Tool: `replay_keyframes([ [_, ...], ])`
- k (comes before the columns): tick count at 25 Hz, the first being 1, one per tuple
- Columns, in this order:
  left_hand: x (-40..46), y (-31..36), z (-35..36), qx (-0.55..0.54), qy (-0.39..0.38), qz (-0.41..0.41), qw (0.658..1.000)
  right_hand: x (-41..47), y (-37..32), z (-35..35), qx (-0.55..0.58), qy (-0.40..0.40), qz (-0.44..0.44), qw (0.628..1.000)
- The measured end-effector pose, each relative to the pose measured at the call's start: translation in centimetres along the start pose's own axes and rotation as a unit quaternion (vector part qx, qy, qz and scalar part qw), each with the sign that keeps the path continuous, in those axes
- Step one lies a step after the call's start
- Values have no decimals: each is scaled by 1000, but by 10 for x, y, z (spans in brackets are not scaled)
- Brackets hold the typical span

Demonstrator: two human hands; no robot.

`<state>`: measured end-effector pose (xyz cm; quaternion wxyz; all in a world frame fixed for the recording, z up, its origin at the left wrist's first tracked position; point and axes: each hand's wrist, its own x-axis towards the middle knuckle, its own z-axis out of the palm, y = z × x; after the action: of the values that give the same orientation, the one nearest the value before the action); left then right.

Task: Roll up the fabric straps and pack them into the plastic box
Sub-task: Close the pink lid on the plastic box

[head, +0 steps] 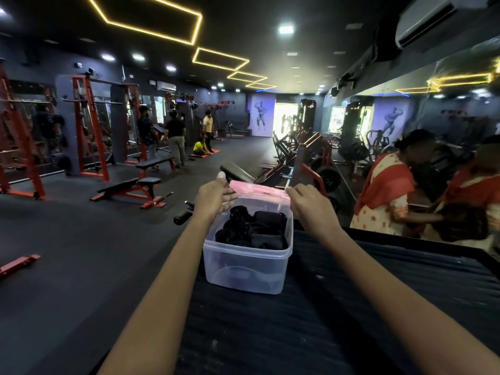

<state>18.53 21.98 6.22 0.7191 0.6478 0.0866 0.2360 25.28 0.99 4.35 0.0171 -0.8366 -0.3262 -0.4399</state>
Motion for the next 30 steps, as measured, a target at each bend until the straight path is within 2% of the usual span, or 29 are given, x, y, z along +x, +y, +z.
replay_keyframes([
  [2,2,2,0,-46,17,-42,998,-8,-10,-7,-13,1,-47,999],
  [3,2,0,-2,-12,33,-45,998,-12,-14,-10,-13,4,-65,998],
  [5,0,-5,-11,168,74,-25,983,-20,-23,-14,-14,10,-107,994],
  [7,-6,-6,-21,324,106,1,940,-28,-32,-18,-20,5,-137,990],
  [10,-15,-6,-35,379,102,-10,920,-36,-41,-29,-17,6,-148,989],
  [18,-36,-5,-42,355,101,-14,929,-58,-37,-35,37,17,-149,988],
  [30,-52,-3,-60,321,98,-40,941,-77,-44,-45,43,64,-181,980],
])
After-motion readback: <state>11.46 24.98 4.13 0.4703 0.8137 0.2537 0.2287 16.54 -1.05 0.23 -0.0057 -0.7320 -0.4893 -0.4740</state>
